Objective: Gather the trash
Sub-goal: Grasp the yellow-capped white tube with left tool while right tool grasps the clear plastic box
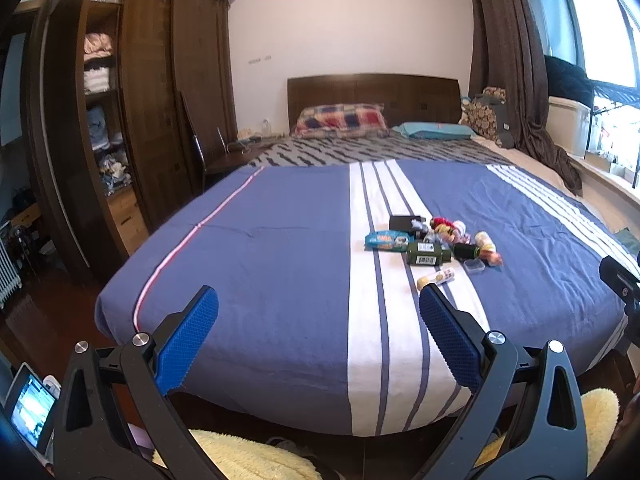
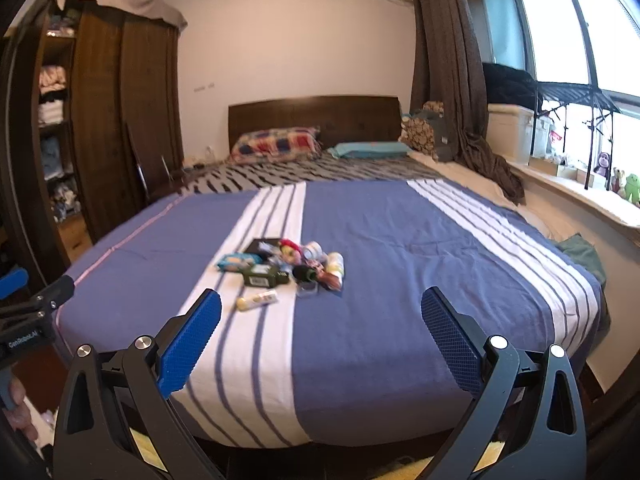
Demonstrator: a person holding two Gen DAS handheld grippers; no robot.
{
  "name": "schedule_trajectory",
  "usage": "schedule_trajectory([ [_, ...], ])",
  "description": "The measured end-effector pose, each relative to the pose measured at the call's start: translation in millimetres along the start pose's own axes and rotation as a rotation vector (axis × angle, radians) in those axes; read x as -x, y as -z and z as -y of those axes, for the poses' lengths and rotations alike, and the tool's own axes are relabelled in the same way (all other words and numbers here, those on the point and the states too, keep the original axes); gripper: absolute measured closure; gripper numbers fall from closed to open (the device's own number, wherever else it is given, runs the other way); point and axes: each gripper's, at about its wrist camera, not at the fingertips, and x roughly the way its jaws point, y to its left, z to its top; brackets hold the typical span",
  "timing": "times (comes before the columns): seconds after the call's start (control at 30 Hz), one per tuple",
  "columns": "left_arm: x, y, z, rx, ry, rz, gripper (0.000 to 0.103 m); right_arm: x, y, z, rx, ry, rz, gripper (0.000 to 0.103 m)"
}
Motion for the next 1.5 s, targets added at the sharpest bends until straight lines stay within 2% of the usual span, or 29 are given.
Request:
schedule_trajectory([
  [0.17,-41,3,9,-0.01,0.024,-0.072,0.008,-31,4,11,-0.01,0.019,-0.042,0.003],
  [0.2,-51,5,12,-0.016,0.033,-0.09,0.008,-39,5,12,-0.004,0.008,-0.055,0.003],
  [0.33,-84,12,26,-0.069,0.057,-0.135,0.008,-74,7,13,0.052,0.051,-0.1,0.003],
  [0.53,-129,19,41,-0.096,0.097,-0.19,0.008,-133,15,24,-0.006,0.021,-0.192,0.003],
  [0.67,-157,24,49,-0.13,0.092,-0.228,0.008,-169,26,22,-0.001,-0.022,-0.243,0.004],
  [0.73,-172,27,52,-0.134,0.115,-0.263,0.015,-191,31,17,-0.005,-0.049,-0.282,0.023],
  [0.83,-186,31,54,-0.134,0.148,-0.291,0.02,-218,36,10,-0.005,-0.103,-0.324,0.04],
  [1.07,-201,34,67,-0.154,0.201,-0.31,0.02,-252,30,-1,0.033,-0.12,-0.325,0.048],
  [1.27,-218,31,88,-0.162,0.27,-0.33,0.02,-274,27,-5,0.107,-0.083,-0.331,0.069],
  [1.5,-242,26,120,-0.181,0.326,-0.349,0.021,-272,18,6,0.096,-0.121,-0.318,0.069],
])
